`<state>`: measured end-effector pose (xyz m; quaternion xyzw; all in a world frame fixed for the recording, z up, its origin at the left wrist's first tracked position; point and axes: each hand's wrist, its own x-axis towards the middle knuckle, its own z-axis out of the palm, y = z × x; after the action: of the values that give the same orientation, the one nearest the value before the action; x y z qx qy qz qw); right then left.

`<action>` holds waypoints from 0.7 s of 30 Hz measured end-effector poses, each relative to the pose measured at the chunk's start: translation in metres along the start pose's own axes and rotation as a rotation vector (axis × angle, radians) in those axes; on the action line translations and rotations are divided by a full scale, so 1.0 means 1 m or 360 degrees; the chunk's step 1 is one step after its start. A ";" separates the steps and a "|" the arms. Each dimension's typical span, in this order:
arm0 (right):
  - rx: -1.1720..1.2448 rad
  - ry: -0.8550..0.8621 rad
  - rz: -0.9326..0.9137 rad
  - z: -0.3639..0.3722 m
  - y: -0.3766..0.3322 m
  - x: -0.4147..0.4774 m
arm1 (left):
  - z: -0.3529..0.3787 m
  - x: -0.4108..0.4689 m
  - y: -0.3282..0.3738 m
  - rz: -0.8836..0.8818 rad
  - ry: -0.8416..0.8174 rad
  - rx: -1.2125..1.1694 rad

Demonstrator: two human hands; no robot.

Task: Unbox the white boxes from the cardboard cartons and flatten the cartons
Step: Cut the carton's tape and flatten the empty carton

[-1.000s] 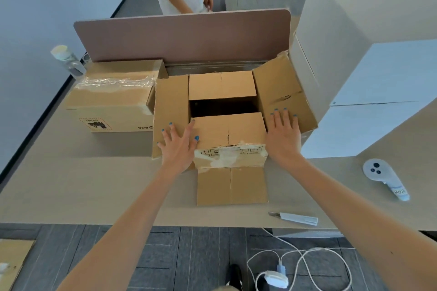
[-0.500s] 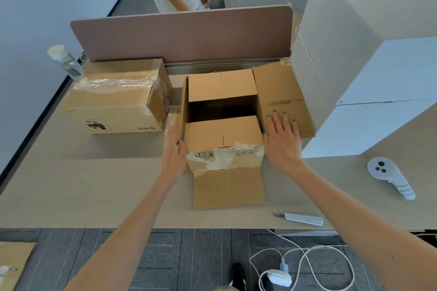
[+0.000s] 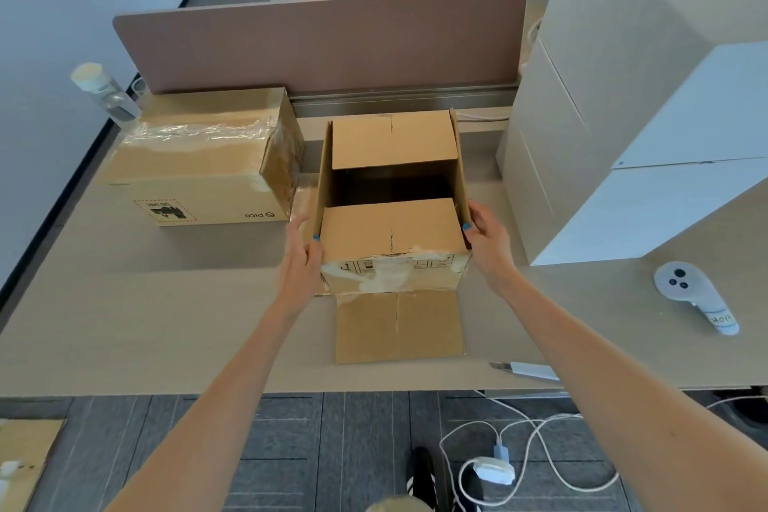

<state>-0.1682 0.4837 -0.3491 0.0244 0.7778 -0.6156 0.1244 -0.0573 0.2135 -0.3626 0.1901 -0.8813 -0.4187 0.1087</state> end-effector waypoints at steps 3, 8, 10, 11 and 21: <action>-0.0277 0.0039 -0.0041 0.000 -0.002 -0.001 | -0.004 0.001 0.006 0.0007 -0.0070 0.0271; -0.1013 0.0035 -0.0223 0.001 -0.003 0.000 | -0.010 0.016 0.018 0.0012 -0.0155 0.0452; -0.1159 0.0016 -0.0400 0.005 -0.007 0.003 | -0.010 0.025 0.021 0.0086 -0.0289 0.0597; -0.1280 -0.0009 -0.0486 0.007 -0.009 0.004 | -0.009 0.029 0.021 0.0105 -0.0334 0.0693; -0.2070 -0.0498 -0.0676 0.032 -0.037 0.045 | 0.005 0.063 0.034 0.0660 -0.0554 0.1312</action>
<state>-0.2133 0.4382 -0.3303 -0.2963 0.9492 -0.0326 0.1011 -0.1245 0.2102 -0.3370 -0.0351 -0.9980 -0.0303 -0.0434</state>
